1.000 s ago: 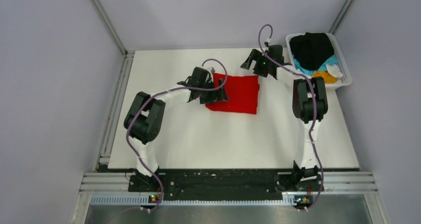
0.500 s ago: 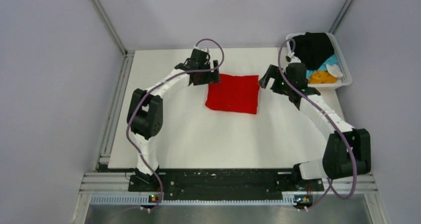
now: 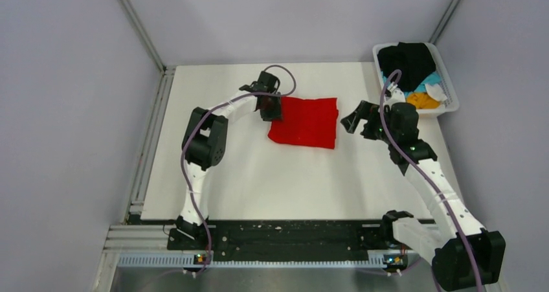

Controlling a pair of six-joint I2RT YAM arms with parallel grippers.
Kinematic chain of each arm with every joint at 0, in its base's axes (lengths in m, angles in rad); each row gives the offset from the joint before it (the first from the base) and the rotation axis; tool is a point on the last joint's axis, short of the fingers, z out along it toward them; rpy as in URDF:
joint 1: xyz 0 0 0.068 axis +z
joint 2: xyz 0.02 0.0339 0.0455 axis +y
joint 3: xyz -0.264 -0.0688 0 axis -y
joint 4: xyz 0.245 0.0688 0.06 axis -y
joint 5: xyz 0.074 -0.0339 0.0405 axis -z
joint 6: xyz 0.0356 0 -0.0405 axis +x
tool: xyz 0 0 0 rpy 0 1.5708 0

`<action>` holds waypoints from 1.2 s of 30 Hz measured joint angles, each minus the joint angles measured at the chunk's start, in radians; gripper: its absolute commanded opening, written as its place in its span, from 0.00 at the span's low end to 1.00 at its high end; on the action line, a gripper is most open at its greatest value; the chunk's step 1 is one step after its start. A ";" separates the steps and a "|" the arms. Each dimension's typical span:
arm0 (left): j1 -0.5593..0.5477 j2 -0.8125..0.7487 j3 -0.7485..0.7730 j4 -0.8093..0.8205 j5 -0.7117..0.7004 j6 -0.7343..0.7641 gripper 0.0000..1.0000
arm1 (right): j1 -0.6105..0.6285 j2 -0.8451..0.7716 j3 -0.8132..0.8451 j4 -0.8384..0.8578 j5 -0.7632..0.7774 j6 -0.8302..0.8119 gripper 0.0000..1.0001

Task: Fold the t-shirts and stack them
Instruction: Put the neatly folded tshirt into the corner of the board with the left arm

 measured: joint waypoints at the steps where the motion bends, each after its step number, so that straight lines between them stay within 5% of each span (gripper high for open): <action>1: -0.003 0.006 0.007 0.000 0.000 0.000 0.21 | 0.000 -0.010 -0.004 -0.001 -0.014 0.000 0.99; 3: -0.010 0.015 0.013 0.001 0.003 -0.006 0.02 | 0.000 -0.019 -0.010 0.002 -0.039 0.000 0.99; 4: -0.013 0.019 0.016 0.001 0.002 -0.010 0.00 | 0.000 -0.021 -0.013 0.005 -0.046 -0.001 0.99; 14: -0.014 0.014 0.050 -0.080 -0.293 0.074 0.00 | 0.000 -0.002 -0.026 0.042 -0.093 -0.009 0.99; 27: 0.395 -0.039 0.033 -0.095 -0.494 0.417 0.00 | 0.000 0.100 -0.059 0.113 -0.196 0.001 0.99; 36: 0.542 0.166 0.397 -0.109 -0.517 0.563 0.00 | 0.000 0.100 -0.059 0.111 -0.168 -0.002 0.99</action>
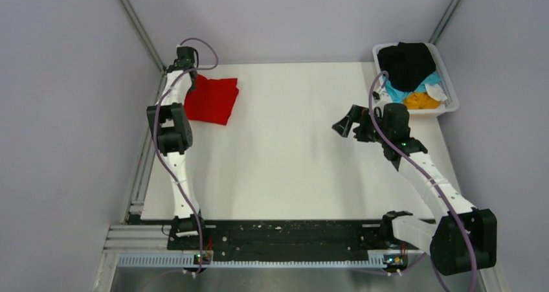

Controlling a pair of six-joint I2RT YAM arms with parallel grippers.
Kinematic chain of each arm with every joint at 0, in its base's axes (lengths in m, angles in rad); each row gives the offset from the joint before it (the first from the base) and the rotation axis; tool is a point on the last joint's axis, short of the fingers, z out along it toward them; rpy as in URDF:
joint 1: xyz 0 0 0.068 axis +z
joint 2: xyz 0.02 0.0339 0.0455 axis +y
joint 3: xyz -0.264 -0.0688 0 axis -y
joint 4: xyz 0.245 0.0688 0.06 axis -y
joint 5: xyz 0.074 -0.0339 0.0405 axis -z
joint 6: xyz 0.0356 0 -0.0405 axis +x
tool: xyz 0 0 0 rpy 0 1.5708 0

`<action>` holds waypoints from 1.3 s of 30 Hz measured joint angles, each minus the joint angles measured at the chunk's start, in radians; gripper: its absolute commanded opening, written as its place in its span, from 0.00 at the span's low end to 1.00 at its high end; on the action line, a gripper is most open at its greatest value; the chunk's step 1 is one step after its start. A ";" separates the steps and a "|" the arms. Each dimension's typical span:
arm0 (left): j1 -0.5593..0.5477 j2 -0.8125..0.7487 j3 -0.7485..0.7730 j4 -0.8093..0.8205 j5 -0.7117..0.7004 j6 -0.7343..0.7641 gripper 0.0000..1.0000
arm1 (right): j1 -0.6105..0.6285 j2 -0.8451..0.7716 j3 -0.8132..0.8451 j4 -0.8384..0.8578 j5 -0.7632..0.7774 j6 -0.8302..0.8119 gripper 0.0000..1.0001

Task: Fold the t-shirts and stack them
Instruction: Put the neatly folded tshirt into the corner of the board with the left arm, then reset both arms

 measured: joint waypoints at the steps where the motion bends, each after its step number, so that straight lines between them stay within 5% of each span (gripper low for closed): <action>1: 0.008 0.023 0.027 -0.001 -0.005 0.016 0.00 | 0.000 0.002 0.000 0.000 0.002 0.000 0.99; 7: 0.039 0.075 0.060 -0.013 -0.036 0.061 0.00 | 0.000 0.031 0.000 0.000 0.027 0.000 0.99; 9: 0.047 0.075 0.061 -0.018 -0.047 0.065 0.07 | 0.000 0.043 0.000 0.001 0.029 0.001 0.99; 10: 0.051 0.075 0.064 -0.018 -0.050 0.064 0.14 | 0.000 0.049 0.000 0.002 0.029 0.002 0.99; 13: 0.061 0.075 0.066 -0.021 -0.046 0.063 0.75 | 0.000 0.061 0.000 0.003 0.036 0.002 0.99; 17: 0.067 0.064 0.073 -0.040 -0.032 0.026 0.97 | 0.000 0.064 0.000 0.011 0.086 0.002 0.99; 21: 0.068 -0.015 0.057 -0.068 0.065 -0.046 0.99 | 0.000 0.065 0.000 0.018 0.163 0.002 0.99; 24: 0.056 -0.185 -0.093 -0.010 0.167 -0.105 0.99 | 0.000 0.063 -0.006 0.031 0.208 0.002 0.99; 30: -0.038 -0.609 -0.490 0.179 0.300 -0.249 0.99 | 0.000 0.000 -0.090 0.049 0.282 0.005 0.99; 39: -0.426 -1.181 -1.331 0.534 0.318 -0.429 0.99 | 0.000 -0.238 -0.223 0.017 0.448 0.011 0.99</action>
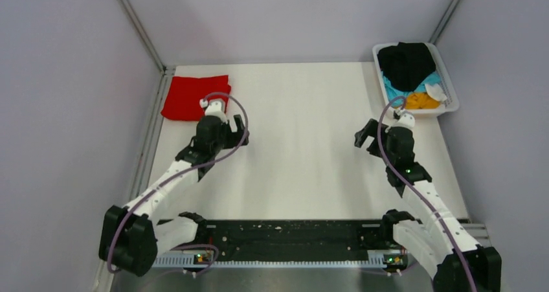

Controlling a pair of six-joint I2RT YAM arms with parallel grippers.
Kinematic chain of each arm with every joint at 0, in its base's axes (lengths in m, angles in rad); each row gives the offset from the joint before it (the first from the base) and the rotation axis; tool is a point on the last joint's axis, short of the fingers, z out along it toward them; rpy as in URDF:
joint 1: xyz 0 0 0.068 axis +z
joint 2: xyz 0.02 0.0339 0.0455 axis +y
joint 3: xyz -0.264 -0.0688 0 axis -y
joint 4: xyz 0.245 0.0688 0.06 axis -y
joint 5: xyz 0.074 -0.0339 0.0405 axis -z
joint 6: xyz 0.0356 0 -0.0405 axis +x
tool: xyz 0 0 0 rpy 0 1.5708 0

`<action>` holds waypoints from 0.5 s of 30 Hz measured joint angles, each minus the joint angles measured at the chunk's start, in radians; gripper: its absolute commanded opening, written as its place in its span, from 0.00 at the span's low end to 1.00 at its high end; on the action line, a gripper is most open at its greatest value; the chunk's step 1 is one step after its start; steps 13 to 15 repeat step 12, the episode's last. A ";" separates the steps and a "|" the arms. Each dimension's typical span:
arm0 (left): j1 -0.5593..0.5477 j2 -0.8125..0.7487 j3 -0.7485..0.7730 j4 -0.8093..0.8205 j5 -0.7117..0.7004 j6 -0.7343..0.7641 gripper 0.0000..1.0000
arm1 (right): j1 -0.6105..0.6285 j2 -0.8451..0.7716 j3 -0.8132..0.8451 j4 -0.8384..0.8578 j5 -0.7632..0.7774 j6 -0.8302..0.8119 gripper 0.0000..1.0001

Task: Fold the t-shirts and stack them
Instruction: Reset both arms

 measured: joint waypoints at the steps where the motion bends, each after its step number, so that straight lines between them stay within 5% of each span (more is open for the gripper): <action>1: -0.010 -0.068 -0.099 0.023 -0.002 -0.027 0.99 | 0.000 -0.018 -0.007 -0.005 0.021 0.002 0.99; 5: -0.007 -0.259 -0.315 0.023 -0.064 -0.101 0.99 | 0.000 -0.086 -0.042 -0.018 0.113 0.016 0.99; 11: -0.006 -0.490 -0.380 0.042 -0.157 -0.154 0.99 | 0.000 -0.182 -0.098 -0.037 0.218 0.035 0.99; 15: -0.006 -0.513 -0.386 0.051 -0.164 -0.156 0.99 | 0.000 -0.195 -0.099 -0.046 0.228 0.035 0.99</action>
